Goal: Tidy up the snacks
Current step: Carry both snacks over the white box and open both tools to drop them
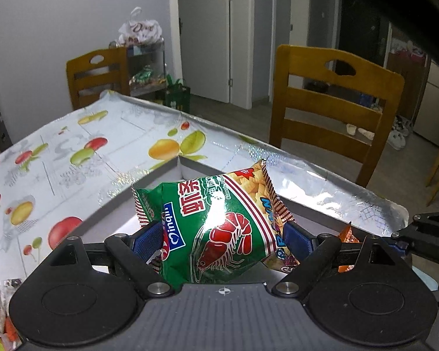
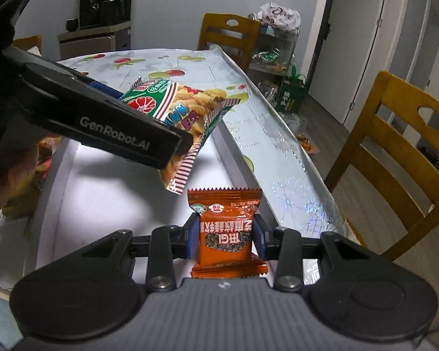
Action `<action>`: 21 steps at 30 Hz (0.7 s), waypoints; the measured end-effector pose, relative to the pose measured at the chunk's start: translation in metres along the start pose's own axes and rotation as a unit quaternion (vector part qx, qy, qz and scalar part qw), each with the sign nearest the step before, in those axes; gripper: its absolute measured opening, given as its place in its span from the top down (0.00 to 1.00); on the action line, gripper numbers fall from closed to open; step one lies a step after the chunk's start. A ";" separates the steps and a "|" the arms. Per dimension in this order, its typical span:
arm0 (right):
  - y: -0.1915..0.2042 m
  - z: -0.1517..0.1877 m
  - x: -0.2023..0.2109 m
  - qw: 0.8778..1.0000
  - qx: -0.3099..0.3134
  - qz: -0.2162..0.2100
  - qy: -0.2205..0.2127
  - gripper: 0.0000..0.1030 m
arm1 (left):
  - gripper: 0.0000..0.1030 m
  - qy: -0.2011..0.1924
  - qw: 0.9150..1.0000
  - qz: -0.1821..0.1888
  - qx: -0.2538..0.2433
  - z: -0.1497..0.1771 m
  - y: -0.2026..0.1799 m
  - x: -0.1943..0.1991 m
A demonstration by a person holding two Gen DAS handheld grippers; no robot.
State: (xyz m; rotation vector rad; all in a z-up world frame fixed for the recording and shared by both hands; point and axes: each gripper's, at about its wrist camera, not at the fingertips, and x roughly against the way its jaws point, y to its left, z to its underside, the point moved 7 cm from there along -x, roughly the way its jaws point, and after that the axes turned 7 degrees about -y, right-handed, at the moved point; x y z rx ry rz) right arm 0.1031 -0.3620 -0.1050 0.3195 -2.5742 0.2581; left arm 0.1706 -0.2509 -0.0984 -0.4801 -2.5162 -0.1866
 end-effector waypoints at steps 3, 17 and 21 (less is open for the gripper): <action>0.000 0.001 -0.003 1.000 -0.003 0.003 0.004 0.64 | 0.14 0.004 1.000 -0.004 -0.002 0.003 -0.002 -0.005; 0.001 0.001 -0.002 1.000 -0.006 0.014 0.003 0.62 | 0.08 0.013 1.000 -0.001 0.007 0.008 -0.003 -0.012; 0.002 0.000 -0.002 1.000 -0.008 0.012 0.005 0.59 | 0.00 0.008 1.000 -0.005 0.010 0.008 -0.002 -0.010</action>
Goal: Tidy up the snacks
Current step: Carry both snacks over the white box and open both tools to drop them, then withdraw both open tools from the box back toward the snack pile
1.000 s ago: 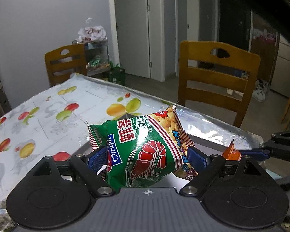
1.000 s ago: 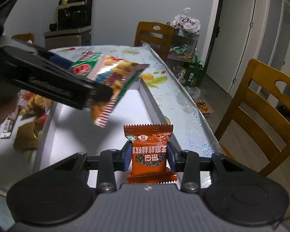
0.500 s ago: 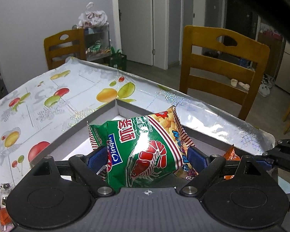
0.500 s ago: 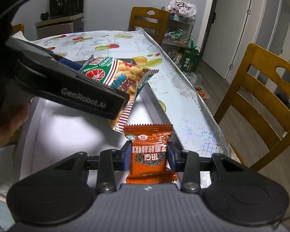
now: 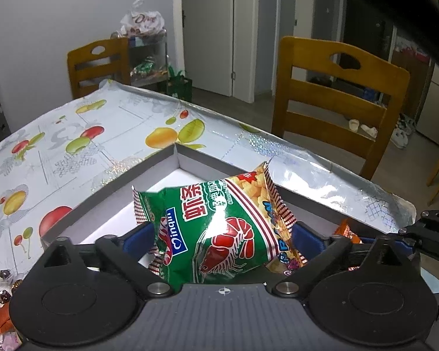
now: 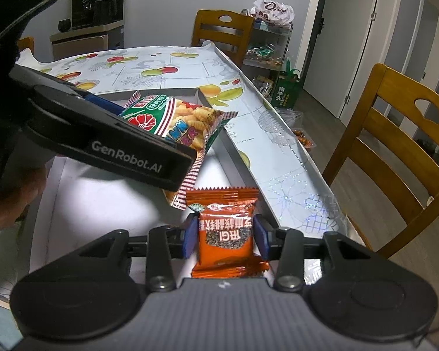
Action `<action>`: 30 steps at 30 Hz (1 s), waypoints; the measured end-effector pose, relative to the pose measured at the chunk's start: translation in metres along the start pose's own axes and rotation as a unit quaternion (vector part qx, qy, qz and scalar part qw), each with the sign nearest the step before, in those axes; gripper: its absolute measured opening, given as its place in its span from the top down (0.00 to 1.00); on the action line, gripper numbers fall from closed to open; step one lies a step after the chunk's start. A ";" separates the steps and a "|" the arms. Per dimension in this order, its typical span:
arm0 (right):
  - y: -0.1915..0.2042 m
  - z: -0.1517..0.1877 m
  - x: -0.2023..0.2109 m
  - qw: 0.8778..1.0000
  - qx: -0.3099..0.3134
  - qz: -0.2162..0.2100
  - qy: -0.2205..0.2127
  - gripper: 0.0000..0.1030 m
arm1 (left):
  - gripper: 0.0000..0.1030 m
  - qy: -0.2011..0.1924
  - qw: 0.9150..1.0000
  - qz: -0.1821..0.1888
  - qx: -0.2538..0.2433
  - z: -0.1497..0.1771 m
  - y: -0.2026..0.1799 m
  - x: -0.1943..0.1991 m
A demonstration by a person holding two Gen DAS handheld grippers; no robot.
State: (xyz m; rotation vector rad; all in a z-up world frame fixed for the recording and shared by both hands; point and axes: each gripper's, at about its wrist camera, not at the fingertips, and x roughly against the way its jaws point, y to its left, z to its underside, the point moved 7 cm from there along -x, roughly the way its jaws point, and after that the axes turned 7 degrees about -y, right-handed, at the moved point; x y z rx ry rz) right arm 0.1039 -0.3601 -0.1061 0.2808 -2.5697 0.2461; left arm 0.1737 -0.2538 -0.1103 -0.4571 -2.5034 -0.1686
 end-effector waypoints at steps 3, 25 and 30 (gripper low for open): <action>0.001 -0.001 0.001 1.000 0.000 -0.003 0.000 0.54 | 0.00 -0.003 1.000 -0.003 0.000 -0.002 0.001 0.002; 0.003 -0.022 0.035 0.999 -0.024 -0.007 -0.046 0.18 | 0.00 -0.049 0.999 -0.002 0.023 -0.020 0.021 0.045; 0.010 -0.027 0.044 0.998 -0.019 -0.013 -0.051 0.17 | 0.00 -0.057 0.998 -0.015 0.028 -0.019 0.038 0.066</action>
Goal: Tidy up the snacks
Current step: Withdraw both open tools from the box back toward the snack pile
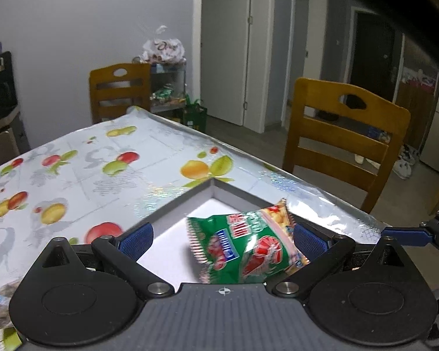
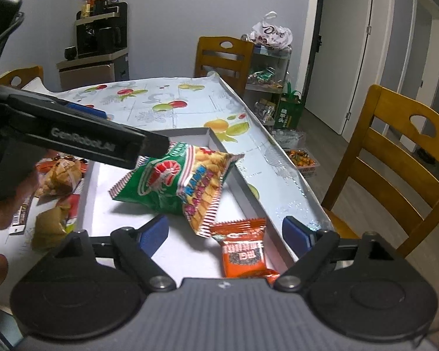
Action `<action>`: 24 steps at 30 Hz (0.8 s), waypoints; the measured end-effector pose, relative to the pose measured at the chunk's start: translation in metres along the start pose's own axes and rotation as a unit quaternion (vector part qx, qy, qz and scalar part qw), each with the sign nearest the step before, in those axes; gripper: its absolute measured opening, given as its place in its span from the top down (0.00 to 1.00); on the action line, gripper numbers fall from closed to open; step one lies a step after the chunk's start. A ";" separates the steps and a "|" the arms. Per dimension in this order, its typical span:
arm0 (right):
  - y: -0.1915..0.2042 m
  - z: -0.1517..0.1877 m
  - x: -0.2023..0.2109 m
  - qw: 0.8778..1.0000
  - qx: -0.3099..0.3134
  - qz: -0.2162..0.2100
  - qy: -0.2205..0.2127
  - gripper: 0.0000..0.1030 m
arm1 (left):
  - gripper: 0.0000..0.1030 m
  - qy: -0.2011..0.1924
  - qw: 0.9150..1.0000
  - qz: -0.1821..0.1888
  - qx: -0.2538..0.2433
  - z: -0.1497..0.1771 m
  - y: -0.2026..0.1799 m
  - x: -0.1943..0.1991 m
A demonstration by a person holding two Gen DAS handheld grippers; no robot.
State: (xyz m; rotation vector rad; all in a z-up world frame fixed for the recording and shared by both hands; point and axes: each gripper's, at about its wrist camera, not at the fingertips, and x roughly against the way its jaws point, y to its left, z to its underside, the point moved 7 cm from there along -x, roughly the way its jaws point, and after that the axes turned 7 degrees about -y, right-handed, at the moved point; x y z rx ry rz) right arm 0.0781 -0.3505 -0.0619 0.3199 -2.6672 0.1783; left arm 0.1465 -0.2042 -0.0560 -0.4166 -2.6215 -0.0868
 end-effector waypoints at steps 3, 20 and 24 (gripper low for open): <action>0.009 -0.002 0.003 1.000 -0.001 -0.012 0.000 0.17 | 0.00 0.003 1.000 -0.005 0.008 0.002 0.013 0.012; 0.090 -0.025 0.010 0.997 0.025 -0.074 -0.005 0.17 | 0.00 0.008 0.997 -0.067 0.029 0.030 0.094 0.081; 0.110 -0.027 0.009 0.996 0.032 -0.087 -0.001 0.17 | 0.00 0.010 0.995 -0.087 0.042 0.040 0.119 0.098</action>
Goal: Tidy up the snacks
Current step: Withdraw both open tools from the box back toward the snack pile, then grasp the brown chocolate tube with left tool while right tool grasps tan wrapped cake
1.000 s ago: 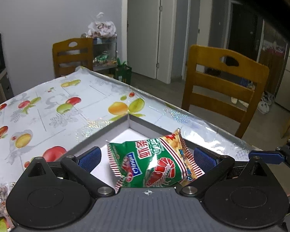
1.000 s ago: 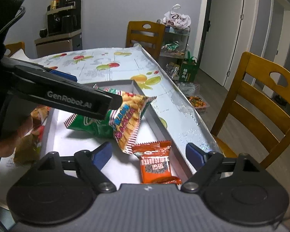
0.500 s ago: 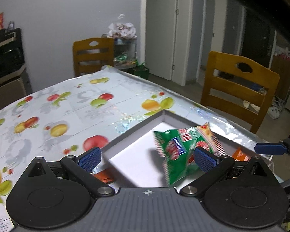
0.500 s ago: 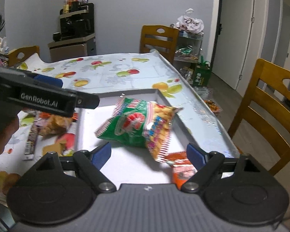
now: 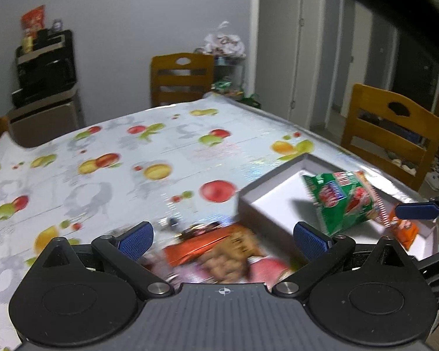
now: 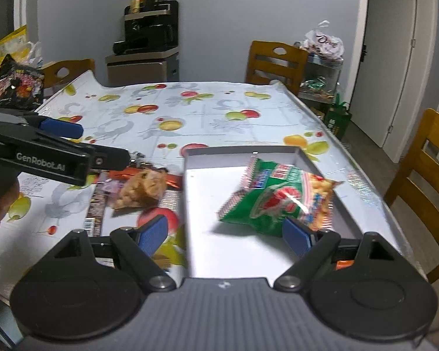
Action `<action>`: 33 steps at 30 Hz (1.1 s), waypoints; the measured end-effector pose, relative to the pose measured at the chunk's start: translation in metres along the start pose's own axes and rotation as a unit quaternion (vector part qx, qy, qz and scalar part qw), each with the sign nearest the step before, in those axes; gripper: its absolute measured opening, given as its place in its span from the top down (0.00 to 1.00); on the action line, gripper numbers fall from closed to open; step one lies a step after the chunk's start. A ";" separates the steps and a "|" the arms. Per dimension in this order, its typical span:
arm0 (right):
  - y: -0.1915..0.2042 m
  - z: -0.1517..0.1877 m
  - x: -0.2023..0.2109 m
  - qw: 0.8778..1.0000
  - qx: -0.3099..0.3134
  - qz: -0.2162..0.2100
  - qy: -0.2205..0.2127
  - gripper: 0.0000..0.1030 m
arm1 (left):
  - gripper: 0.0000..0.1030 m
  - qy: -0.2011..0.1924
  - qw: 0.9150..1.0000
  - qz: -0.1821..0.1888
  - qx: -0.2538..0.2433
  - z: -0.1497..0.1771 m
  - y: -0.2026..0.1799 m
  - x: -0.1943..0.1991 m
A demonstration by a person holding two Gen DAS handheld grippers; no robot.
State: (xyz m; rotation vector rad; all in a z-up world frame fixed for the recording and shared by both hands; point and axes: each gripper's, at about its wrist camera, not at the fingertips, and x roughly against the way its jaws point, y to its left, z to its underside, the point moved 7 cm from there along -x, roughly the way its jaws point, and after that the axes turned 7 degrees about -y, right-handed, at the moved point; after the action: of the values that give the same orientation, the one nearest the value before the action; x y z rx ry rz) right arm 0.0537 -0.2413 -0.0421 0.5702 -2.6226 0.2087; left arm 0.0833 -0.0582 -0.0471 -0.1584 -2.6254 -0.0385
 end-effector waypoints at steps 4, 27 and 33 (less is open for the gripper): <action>0.018 -0.003 -0.006 1.000 0.012 -0.011 0.003 0.17 | 0.00 0.000 1.000 -0.017 0.014 0.007 0.026 0.011; 0.077 0.018 -0.042 0.995 0.070 -0.059 0.042 0.17 | 0.00 0.090 0.995 -0.042 0.024 0.071 0.041 -0.019; 0.083 0.022 -0.052 0.993 0.089 -0.059 0.041 0.17 | 0.00 0.106 0.993 -0.043 0.028 0.077 0.041 -0.032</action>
State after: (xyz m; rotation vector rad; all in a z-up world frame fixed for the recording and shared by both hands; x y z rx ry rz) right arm 0.0519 -0.1525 -0.0901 0.7589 -2.4958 0.4231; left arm 0.0785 -0.0164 -0.1301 -0.0201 -2.4161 -0.0107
